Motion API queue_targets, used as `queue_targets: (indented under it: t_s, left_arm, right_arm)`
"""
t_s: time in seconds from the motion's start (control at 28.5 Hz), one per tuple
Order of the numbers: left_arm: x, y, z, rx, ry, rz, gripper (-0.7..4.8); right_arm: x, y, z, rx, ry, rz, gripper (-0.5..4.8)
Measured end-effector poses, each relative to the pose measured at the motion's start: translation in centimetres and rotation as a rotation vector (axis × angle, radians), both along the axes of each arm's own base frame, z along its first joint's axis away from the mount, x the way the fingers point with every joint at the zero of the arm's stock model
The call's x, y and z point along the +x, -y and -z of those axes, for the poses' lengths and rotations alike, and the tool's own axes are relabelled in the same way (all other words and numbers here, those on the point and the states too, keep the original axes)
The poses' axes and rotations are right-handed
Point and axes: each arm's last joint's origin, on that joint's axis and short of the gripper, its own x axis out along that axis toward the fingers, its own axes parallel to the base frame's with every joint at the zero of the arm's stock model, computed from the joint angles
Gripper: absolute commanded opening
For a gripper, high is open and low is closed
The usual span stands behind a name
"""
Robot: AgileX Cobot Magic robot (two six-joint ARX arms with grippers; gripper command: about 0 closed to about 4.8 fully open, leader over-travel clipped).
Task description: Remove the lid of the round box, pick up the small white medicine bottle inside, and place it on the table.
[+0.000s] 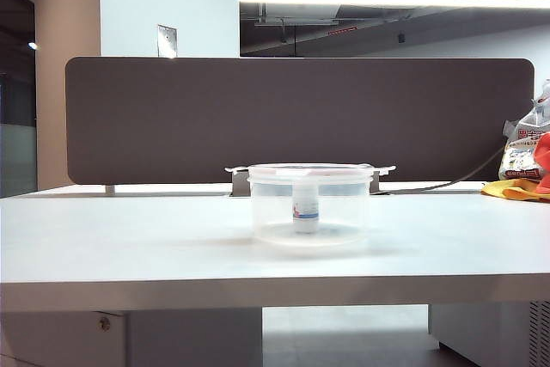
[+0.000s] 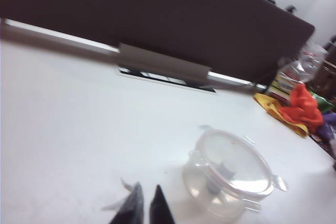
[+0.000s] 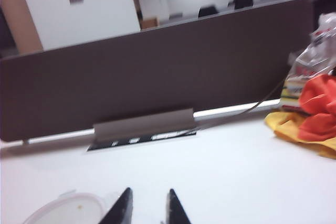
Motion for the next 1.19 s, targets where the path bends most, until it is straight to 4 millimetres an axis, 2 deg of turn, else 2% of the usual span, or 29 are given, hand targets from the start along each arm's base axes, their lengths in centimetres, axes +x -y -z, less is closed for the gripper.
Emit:
queue_targets:
  t_s: [0.21,0.28,0.42,0.56,0.63,0.67,0.74,0.84,0.88,0.98,1.19]
  left_arm:
    - [4.6,0.1,-3.9,-0.020,-0.106,0.136,0.18]
    - [5.9,0.1,-5.0,-0.028,-0.136,0.174,0.17]
    - [7.5,0.9,-7.6,0.027,-0.139,0.244,0.16]
    - [7.7,2.9,-10.4,0.199,-0.104,0.215,0.15]
    - [8.1,3.9,-11.3,0.276,-0.090,0.183,0.15]
    - [8.4,4.5,-11.5,0.302,-0.093,0.175,0.15]
    - [9.4,5.6,-11.3,0.335,-0.114,0.178,0.16]
    - [11.6,6.5,-9.6,0.354,-0.202,0.209,0.16]
    - [12.2,6.7,-9.0,0.357,-0.233,0.219,0.21]
    - [14.5,7.4,-6.5,0.333,-0.347,0.278,0.98]
    - [18.4,8.8,-1.0,0.268,-0.569,0.399,0.99]
  right_arm:
    - [4.4,-0.3,-3.8,-0.009,-0.188,-0.051,0.84]
    - [5.7,-0.4,-4.4,-0.010,-0.262,-0.075,0.84]
    - [8.4,-0.9,-6.0,-0.030,-0.390,-0.132,0.84]
    - [10.4,-1.8,-5.9,-0.060,-0.511,-0.204,0.91]
    - [11.8,-2.1,-5.2,-0.055,-0.567,-0.264,1.44]
    - [12.3,-2.3,-4.9,-0.049,-0.591,-0.295,1.94]
    - [13.5,-2.6,-3.8,-0.031,-0.640,-0.366,2.72]
    - [15.5,-3.0,-1.5,0.006,-0.741,-0.455,3.25]
    - [16.0,-3.1,-0.8,0.015,-0.771,-0.469,3.29]
    - [17.2,-3.3,1.0,0.063,-0.853,-0.516,3.29]
    - [19.6,-3.9,5.0,0.198,-1.012,-0.596,3.28]
